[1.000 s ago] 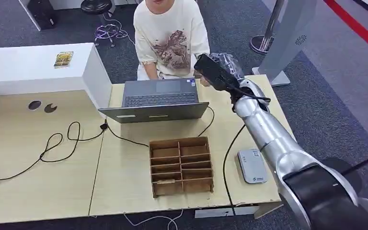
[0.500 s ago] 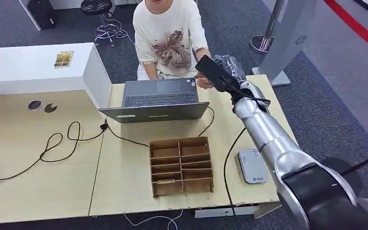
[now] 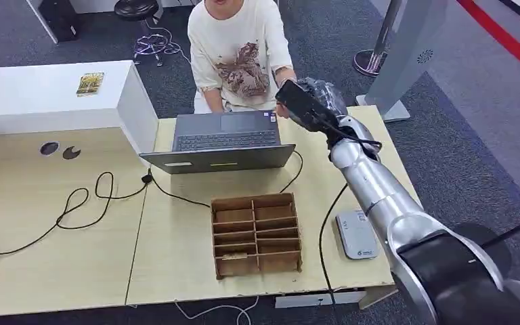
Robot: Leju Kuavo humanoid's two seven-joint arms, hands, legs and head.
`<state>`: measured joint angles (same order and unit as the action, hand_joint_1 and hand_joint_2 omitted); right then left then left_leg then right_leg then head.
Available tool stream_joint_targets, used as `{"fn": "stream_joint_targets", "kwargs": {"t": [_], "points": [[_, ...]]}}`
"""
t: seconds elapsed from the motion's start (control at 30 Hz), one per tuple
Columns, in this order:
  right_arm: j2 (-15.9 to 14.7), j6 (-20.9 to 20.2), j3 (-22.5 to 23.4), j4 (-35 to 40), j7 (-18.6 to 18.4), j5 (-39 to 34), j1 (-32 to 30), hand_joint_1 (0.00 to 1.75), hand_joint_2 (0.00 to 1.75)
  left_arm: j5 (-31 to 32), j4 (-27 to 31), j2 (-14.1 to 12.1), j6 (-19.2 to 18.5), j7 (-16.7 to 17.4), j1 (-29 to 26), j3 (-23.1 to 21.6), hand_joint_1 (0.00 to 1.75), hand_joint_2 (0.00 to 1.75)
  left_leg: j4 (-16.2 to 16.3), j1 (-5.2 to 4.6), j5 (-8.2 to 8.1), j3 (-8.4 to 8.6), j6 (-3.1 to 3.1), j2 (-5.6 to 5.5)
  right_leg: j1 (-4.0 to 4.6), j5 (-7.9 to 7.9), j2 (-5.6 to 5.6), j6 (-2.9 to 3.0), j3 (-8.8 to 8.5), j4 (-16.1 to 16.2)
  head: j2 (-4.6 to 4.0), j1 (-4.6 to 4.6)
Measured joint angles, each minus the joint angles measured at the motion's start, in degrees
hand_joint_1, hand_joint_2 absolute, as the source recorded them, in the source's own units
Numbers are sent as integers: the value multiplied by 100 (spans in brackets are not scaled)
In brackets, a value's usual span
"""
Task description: Pass the card to the sensor for recognition and then transmit it.
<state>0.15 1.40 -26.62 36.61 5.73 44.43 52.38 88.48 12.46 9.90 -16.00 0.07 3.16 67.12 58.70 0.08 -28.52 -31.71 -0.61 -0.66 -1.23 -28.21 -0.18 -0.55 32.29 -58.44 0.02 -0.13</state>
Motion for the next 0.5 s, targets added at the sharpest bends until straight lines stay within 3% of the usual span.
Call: {"fn": "stream_joint_targets", "kwargs": {"t": [0.37,0.5], "points": [[-20,53,157,-2,-61,254,-5,0,175,0,0,0,9,0,0,-31,0,175,1,0,0,1,0,1,0,0,2,0,3,1,-2,0],[-101,228,267,83,74,313,-113,0,175,-37,0,2,22,0,-1,-76,0,175,1,0,0,1,0,1,0,0,1,0,3,1,0,0]]}}
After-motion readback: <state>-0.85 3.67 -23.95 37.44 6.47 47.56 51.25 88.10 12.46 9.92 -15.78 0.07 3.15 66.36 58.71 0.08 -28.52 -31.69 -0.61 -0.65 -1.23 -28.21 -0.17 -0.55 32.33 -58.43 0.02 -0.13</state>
